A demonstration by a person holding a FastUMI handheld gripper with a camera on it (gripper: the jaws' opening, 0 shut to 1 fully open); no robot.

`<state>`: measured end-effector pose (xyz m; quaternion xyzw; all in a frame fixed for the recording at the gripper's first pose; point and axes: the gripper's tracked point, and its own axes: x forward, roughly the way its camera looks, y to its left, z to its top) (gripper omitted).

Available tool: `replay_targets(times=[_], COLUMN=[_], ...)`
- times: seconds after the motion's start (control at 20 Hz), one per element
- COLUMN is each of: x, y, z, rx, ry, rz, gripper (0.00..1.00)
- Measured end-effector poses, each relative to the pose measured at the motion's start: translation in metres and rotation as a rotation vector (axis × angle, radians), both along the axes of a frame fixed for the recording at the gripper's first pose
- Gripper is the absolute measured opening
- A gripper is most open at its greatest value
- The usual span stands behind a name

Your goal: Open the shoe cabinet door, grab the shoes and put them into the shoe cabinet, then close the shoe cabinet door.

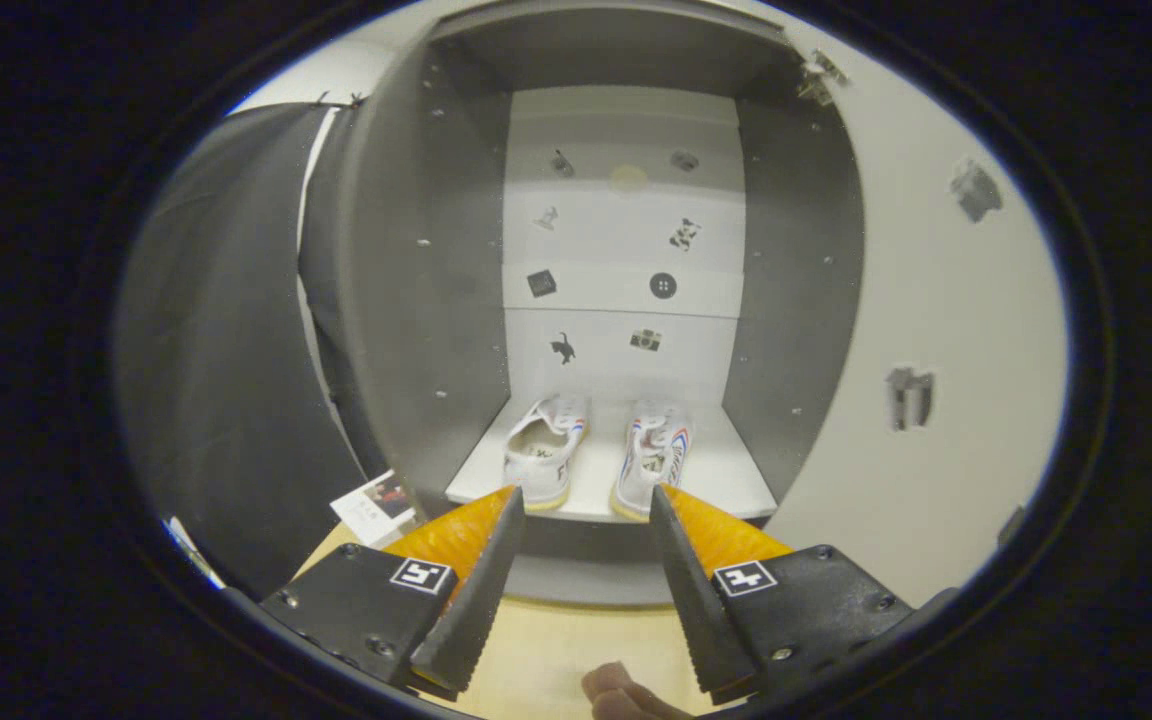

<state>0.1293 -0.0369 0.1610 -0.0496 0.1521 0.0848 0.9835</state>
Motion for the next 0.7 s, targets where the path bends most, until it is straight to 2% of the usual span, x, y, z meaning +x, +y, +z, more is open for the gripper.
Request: replay_targets(times=[0.05,0.3,0.55,0.7], x=[-0.024,-0.14,-0.239,-0.273], y=[0.0,-0.022,-0.057,-0.096], z=[0.005,0.02,0.046,0.07], rx=[0.002,0.017,0.053,0.067], ry=[-0.015,-0.046,-0.08,-0.136], rz=[0.005,0.017,0.041,0.015], gripper=[0.81,0.98,0.98,0.99])
